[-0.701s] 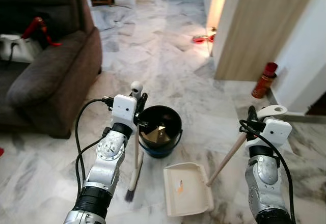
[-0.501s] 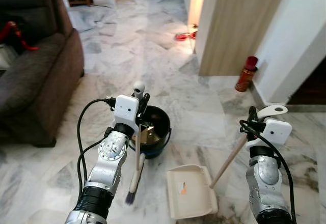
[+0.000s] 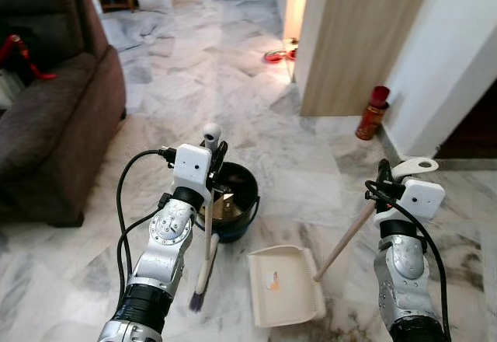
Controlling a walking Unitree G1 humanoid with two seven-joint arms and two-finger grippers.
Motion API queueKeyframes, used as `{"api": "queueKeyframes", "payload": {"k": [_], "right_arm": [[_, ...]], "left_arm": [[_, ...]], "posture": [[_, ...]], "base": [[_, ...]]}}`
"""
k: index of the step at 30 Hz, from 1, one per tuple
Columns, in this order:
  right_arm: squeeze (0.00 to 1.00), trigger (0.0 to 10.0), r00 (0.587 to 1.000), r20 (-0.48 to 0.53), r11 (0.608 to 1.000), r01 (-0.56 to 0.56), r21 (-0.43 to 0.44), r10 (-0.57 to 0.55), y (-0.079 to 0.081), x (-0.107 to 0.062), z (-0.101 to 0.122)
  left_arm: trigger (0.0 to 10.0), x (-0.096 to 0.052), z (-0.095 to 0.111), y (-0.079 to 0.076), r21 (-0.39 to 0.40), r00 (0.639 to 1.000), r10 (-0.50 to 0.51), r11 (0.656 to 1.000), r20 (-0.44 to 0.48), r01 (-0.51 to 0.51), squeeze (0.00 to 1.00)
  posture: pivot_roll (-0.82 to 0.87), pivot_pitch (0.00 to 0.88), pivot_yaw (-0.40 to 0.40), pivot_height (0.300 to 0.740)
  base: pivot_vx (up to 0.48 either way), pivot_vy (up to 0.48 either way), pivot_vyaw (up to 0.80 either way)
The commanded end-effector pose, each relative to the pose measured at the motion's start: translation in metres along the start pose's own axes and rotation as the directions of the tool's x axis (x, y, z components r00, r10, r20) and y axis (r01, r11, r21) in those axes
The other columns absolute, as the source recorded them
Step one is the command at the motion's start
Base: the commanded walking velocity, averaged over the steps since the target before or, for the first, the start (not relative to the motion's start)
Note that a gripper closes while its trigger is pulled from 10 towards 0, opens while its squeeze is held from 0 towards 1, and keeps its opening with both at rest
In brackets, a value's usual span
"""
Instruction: Sweep floor
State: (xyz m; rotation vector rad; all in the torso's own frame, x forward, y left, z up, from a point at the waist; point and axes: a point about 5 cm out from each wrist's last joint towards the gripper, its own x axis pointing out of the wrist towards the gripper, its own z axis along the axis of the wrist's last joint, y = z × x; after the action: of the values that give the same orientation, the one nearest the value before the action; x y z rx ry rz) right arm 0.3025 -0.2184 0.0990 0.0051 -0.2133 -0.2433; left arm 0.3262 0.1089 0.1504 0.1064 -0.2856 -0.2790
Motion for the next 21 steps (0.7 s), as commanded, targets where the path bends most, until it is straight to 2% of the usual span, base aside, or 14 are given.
{"api": "queueKeyframes", "payload": {"k": [1, 13, 21], "right_arm": [[0.0, 10.0, 1.0, 0.017, 1.0, 0.0, -0.002, 0.0, -0.0004, 0.0018, 0.0033], [0.0, 10.0, 1.0, 0.01, 1.0, -0.01, -0.012, 0.01, 0.002, 0.0008, 0.0013], [0.0, 10.0, 1.0, 0.019, 1.0, 0.003, -0.015, -0.003, -0.0031, 0.0018, 0.0037]], "left_arm": [[10.0, 0.0034, 0.0052, -0.0002, 0.012, 1.0, -0.01, 1.0, 0.03, 0.009, 0.0], [10.0, 0.0036, -0.0007, 0.0038, 0.016, 1.0, -0.006, 1.0, 0.007, 0.006, 0.0], [10.0, 0.0061, 0.0016, 0.004, 0.04, 1.0, 0.001, 0.999, 0.016, -0.002, 0.0]], "posture": [[0.1, 0.046, -0.012, 0.74], [0.1, 0.04, -0.015, 0.74], [0.1, 0.035, -0.02, 0.74]], "base": [[0.0, 0.0, -0.8], [0.0, 0.0, -0.8], [0.0, 0.0, -0.8]]}}
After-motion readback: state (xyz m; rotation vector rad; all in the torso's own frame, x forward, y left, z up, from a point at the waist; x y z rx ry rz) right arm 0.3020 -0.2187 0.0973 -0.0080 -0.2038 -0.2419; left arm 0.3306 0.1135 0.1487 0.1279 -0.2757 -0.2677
